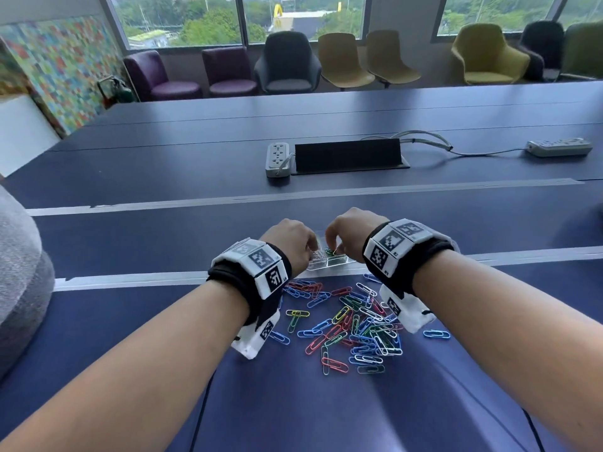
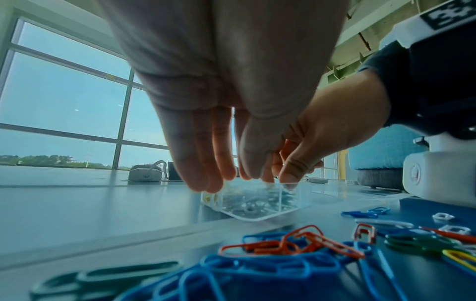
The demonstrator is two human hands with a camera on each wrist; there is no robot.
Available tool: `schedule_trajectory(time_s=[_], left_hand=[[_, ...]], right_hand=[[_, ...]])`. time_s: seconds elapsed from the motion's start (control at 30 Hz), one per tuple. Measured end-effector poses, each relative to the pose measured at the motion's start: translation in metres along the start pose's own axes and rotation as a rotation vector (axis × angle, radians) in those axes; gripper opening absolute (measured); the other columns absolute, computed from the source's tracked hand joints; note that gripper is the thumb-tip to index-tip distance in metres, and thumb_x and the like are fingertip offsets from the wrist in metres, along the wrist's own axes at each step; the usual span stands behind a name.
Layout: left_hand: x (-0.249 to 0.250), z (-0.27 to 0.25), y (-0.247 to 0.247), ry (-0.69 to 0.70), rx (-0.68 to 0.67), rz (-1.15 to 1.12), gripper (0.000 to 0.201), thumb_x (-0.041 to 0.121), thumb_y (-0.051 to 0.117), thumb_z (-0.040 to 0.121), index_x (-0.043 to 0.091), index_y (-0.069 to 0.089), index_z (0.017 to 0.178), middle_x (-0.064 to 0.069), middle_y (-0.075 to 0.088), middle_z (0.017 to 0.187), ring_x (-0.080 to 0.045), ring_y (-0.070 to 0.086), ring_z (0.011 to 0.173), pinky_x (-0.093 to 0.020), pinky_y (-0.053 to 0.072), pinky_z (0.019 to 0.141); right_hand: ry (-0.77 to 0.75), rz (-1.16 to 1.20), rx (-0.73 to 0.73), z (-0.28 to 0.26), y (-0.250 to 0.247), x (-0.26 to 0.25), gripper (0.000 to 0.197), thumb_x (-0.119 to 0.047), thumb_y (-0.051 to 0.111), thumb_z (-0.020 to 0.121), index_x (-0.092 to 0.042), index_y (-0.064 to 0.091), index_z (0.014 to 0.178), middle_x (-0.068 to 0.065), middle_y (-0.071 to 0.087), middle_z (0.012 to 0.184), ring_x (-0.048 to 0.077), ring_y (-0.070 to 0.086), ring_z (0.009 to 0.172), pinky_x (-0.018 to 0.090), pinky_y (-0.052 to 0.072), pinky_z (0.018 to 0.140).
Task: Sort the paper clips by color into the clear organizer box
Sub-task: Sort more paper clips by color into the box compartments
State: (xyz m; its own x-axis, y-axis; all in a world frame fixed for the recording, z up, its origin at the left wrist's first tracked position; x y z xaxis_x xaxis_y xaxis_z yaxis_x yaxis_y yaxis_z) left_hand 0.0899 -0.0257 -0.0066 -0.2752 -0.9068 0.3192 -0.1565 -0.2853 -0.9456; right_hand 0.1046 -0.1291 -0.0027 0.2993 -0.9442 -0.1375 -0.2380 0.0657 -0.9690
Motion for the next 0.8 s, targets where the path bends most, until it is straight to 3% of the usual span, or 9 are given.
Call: schedule_trajectory(time_s=[0.2, 0.37, 0.57, 0.7, 0.8], left_hand=[[-0.004, -0.005, -0.002, 0.008, -0.001, -0.029, 0.03, 0.014, 0.056, 0.09, 0.018, 0.062, 0.119, -0.005, 0.065, 0.112, -0.02, 0.059, 0.101, -0.027, 0.044, 0.087], [-0.013, -0.007, -0.004, -0.05, 0.01, -0.046, 0.033, 0.014, 0.057, 0.088, 0.021, 0.057, 0.12, -0.002, 0.066, 0.108, -0.02, 0.059, 0.099, -0.029, 0.046, 0.088], [-0.021, -0.012, -0.002, -0.097, -0.029, -0.009, 0.023, 0.021, 0.059, 0.088, 0.022, 0.06, 0.112, -0.003, 0.066, 0.108, -0.022, 0.06, 0.101, -0.03, 0.047, 0.089], [-0.015, -0.017, 0.001, -0.037, -0.078, 0.017, 0.013, 0.026, 0.062, 0.087, 0.019, 0.069, 0.095, 0.0, 0.067, 0.095, -0.018, 0.062, 0.09, -0.029, 0.051, 0.082], [-0.005, -0.02, 0.007, 0.018, -0.153, 0.003, 0.012, 0.025, 0.066, 0.085, 0.016, 0.072, 0.09, 0.004, 0.062, 0.079, -0.013, 0.059, 0.077, -0.025, 0.051, 0.075]], right_hand=[[-0.043, -0.059, 0.028, -0.007, -0.01, -0.009, 0.025, -0.005, 0.052, 0.087, -0.022, 0.07, 0.09, 0.005, 0.062, 0.106, 0.026, 0.062, 0.09, 0.029, 0.044, 0.067], [-0.076, 0.047, 0.054, 0.0, -0.013, -0.019, 0.021, -0.009, 0.054, 0.086, -0.016, 0.073, 0.092, 0.007, 0.071, 0.101, 0.025, 0.066, 0.092, 0.029, 0.053, 0.081], [-0.068, 0.039, 0.048, 0.008, -0.008, -0.022, 0.014, -0.014, 0.063, 0.085, -0.017, 0.075, 0.092, 0.008, 0.072, 0.099, 0.025, 0.067, 0.089, 0.03, 0.054, 0.081], [-0.016, 0.038, 0.081, -0.003, -0.013, -0.009, 0.017, -0.011, 0.059, 0.084, -0.013, 0.076, 0.086, 0.008, 0.074, 0.092, 0.025, 0.068, 0.085, 0.031, 0.056, 0.08], [0.031, 0.005, -0.024, -0.019, -0.002, -0.001, 0.012, -0.014, 0.065, 0.081, -0.013, 0.076, 0.086, 0.006, 0.074, 0.088, 0.022, 0.067, 0.08, 0.028, 0.056, 0.077]])
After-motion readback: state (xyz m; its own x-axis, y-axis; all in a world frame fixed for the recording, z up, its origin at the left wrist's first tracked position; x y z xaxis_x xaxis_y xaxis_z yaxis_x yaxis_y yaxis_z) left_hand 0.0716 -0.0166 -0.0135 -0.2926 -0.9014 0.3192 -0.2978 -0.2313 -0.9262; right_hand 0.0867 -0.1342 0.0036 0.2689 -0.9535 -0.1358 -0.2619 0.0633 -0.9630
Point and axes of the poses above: each hand's wrist, its own z-axis towards the middle knuckle, its own y-axis out of the palm, x = y × z, the point moved 6 cm from there along z, towards the middle knuckle
